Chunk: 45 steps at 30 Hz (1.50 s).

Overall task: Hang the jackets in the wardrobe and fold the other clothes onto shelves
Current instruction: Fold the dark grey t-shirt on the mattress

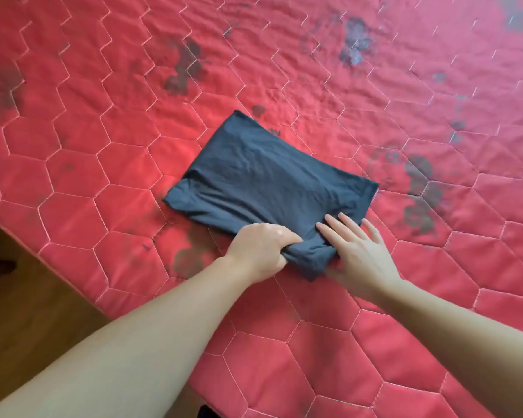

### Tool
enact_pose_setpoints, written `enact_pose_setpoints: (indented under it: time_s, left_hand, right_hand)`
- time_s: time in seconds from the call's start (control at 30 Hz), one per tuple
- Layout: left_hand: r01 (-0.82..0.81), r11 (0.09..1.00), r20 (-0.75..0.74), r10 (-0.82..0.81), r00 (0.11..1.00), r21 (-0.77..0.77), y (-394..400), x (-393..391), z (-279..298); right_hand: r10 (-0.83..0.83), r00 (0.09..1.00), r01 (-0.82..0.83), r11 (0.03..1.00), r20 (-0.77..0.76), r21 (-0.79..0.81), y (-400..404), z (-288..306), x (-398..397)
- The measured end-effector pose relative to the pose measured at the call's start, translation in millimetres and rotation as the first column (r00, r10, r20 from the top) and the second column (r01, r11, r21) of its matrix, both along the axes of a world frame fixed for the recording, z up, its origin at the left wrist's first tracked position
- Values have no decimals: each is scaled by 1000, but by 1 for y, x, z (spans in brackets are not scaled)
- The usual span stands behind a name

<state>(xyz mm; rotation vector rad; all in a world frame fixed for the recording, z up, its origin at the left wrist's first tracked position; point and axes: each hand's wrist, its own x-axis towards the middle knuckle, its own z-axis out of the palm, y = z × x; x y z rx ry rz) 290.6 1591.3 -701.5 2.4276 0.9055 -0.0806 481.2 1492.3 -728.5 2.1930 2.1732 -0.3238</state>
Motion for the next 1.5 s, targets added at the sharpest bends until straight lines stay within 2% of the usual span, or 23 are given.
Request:
enact_pose_setpoints:
  time_s: [0.1, 0.17, 0.23, 0.33, 0.4, 0.43, 0.5, 0.57, 0.6, 0.63, 0.7, 0.73, 0.77, 0.83, 0.87, 0.9, 1.0, 1.1, 1.27, 1.33, 1.4, 1.43, 1.5]
  left_hand:
    - [12, 995, 105, -2, 994, -94, 4, -12, -1]
    - [-126, 957, 236, 189, 953, -260, 8, -17, -1]
    - [-233, 847, 328, 418, 847, -478, 14, -15, 4]
    - [-343, 646, 316, 683, 659, -682, 32, -13, 21]
    - [-393, 473, 251, 830, 498, -788, 47, -18, 25]
    - [-404, 405, 219, 874, 433, -820, 54, -23, 23]
    - [-444, 335, 183, 918, 350, -831, 66, -36, 19]
    - [-476, 290, 160, 942, 295, -830, 71, -52, 12]
    - [-487, 258, 132, 952, 277, -834, 70, -59, 10]
    - [-488, 210, 93, 963, 253, -847, 68, -66, 7]
    - [-448, 74, -13, 982, 188, -891, 62, -80, 4]
    - [-411, 4, -69, 984, 163, -912, 60, -87, 4]
    - [-367, -60, -121, 982, 146, -928, 59, -93, 3]
    - [-325, -145, -196, 972, 132, -934, 59, -104, -1]
    - [-338, -172, -227, 965, 128, -925, 60, -107, -4]
    - [-346, -204, -260, 958, 125, -916, 61, -112, -6]
    - [-316, -311, -358, 928, 101, -896, 59, -121, -12]
    - [-251, -358, -391, 915, 96, -899, 57, -128, -18]
    - [-186, -360, -381, 920, 93, -914, 56, -134, -22]
    - [-169, -368, -386, 918, 89, -914, 53, -135, -22]
    - [-154, -369, -384, 919, 84, -917, 52, -136, -20]
    - [-147, -370, -385, 919, 82, -917, 52, -136, -20]
    - [-133, -376, -387, 920, 69, -917, 53, -136, -21]
  right_hand:
    - [55, 998, -55, 998, -12, 0, 9, 4, 15]
    - [61, 987, -65, 998, -150, -27, 22, 22, 22]
    - [-24, 933, -15, 994, -360, -105, 40, 47, 25]
    - [-196, 764, 73, 973, -614, -220, 80, 87, 33]
    - [-287, 607, -4, 932, -741, -363, 102, 107, 36]
    - [-301, 573, -102, 896, -762, -431, 108, 112, 35]
    - [-218, 715, -232, 822, -664, -519, 117, 105, 24]
    - [-72, 908, -159, 852, -413, -499, 123, 84, 10]
    - [-52, 947, -109, 877, -317, -469, 128, 78, 3]
    - [-95, 940, -76, 877, -328, -474, 133, 73, 0]
    - [-285, 799, -80, 823, -530, -563, 141, 79, -3]
    - [-409, 644, -92, 798, -647, -596, 144, 83, -3]
    - [-536, 429, -108, 769, -727, -631, 145, 86, -5]
    - [-691, 3, -183, 710, -723, -680, 142, 78, -6]
    - [-728, -107, -229, 681, -677, -696, 138, 67, -5]
    - [-743, -105, -268, 661, -661, -701, 134, 56, -8]
    - [-657, 151, -288, 686, -739, -669, 121, 35, -27]
    - [-548, 367, -236, 727, -752, -645, 113, 35, -45]
    - [-329, 799, -36, 809, -503, -586, 115, 32, -58]
    - [-203, 897, -17, 871, -392, -491, 116, 34, -63]
    - [-183, 899, 3, 911, -397, -413, 117, 39, -64]
    - [-226, 842, 25, 923, -489, -384, 117, 40, -63]
    - [-331, 627, 137, 938, -705, -319, 117, 42, -64]
